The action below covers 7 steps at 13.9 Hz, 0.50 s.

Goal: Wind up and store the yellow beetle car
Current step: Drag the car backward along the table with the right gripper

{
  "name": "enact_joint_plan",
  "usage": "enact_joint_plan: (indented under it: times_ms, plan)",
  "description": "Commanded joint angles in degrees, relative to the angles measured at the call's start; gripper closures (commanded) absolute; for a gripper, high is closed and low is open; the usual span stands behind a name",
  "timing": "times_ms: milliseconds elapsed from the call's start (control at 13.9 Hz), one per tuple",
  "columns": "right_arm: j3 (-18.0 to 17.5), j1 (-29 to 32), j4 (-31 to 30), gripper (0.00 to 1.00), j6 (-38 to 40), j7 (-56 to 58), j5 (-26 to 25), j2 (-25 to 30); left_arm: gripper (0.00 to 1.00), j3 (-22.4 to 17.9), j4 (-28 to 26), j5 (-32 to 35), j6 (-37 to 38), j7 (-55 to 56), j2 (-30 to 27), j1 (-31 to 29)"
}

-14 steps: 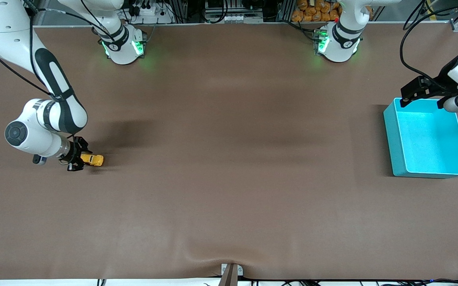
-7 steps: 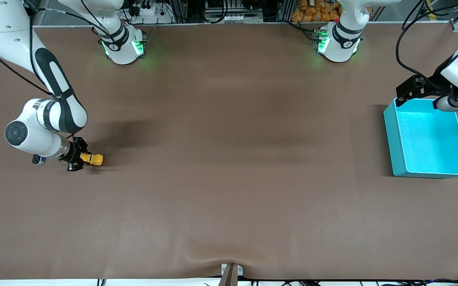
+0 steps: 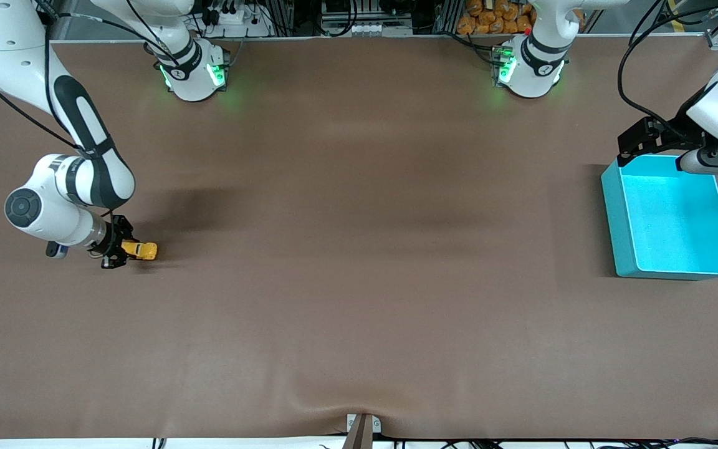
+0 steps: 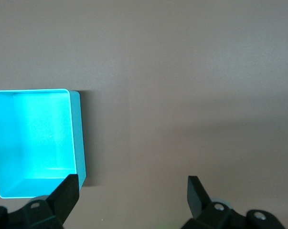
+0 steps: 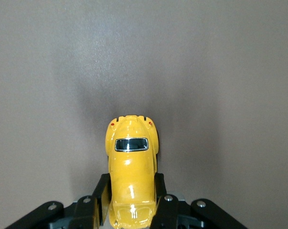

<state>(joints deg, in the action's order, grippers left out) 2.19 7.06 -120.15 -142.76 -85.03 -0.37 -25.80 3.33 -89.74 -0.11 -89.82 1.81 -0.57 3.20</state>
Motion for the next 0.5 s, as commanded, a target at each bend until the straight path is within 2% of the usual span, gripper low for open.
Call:
enact_joint_plan:
  times_ms: [0,432]
  plan:
    - [0.9,1.2,0.2,0.72,-5.0,-0.9,-1.7,-3.9,0.0,0.0,0.4,1.0,-0.1,-0.3,-0.4,0.1]
    - [1.2,2.9,1.3,0.7,-7.2,-0.2,-5.6,-6.7,0.0,0.0,0.8,1.0,-0.1,-0.3,-0.3,0.2]
